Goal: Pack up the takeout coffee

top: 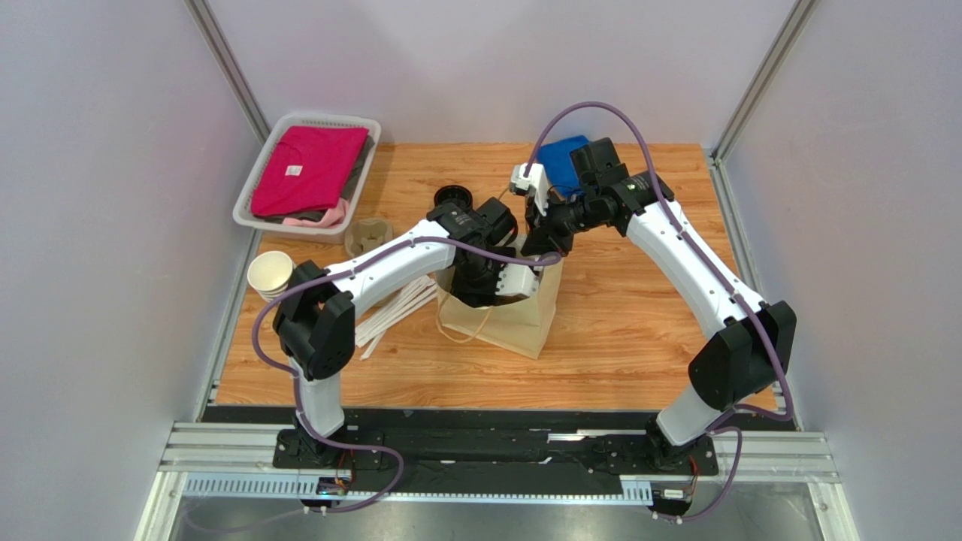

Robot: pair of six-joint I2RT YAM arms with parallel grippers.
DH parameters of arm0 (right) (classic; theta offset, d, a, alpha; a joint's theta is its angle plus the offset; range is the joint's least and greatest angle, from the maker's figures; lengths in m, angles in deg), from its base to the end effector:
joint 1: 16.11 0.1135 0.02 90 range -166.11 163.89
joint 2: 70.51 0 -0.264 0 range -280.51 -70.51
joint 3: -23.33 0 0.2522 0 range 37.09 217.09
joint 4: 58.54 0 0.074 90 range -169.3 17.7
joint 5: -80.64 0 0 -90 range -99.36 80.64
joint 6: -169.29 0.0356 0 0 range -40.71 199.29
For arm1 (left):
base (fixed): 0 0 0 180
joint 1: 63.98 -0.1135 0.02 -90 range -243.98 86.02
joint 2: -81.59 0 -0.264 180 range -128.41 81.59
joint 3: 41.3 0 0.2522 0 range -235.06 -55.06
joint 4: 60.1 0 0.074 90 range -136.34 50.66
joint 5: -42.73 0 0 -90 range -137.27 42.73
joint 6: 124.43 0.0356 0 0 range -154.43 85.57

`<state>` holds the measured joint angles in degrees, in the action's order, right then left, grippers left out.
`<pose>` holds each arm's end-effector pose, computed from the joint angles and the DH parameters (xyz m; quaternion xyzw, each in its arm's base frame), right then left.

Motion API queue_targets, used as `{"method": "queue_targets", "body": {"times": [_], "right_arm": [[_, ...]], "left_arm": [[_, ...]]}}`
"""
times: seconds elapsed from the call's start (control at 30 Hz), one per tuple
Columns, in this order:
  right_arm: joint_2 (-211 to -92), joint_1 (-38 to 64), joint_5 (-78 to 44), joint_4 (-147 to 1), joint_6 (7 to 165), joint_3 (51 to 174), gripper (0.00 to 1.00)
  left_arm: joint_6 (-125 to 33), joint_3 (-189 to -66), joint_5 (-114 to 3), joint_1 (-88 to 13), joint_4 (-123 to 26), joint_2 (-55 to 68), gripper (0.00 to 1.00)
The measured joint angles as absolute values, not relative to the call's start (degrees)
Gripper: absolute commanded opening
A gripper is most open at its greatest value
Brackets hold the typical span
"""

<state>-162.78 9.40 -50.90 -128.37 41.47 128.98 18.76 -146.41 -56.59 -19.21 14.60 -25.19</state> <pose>0.2890 0.1640 0.3518 -0.5571 0.7082 0.3086 0.3047 0.2615 -0.2675 0.2529 0.7530 0.6423 -0.0718 0.1239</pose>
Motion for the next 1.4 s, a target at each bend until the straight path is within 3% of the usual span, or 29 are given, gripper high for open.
{"method": "queue_targets", "body": {"times": [1.4], "right_arm": [[-160.7,9.7,-43.7,-119.7,43.0,125.9,0.00]], "left_arm": [[18.1,-152.3,-55.3,-19.0,17.3,-23.8,0.99]]}}
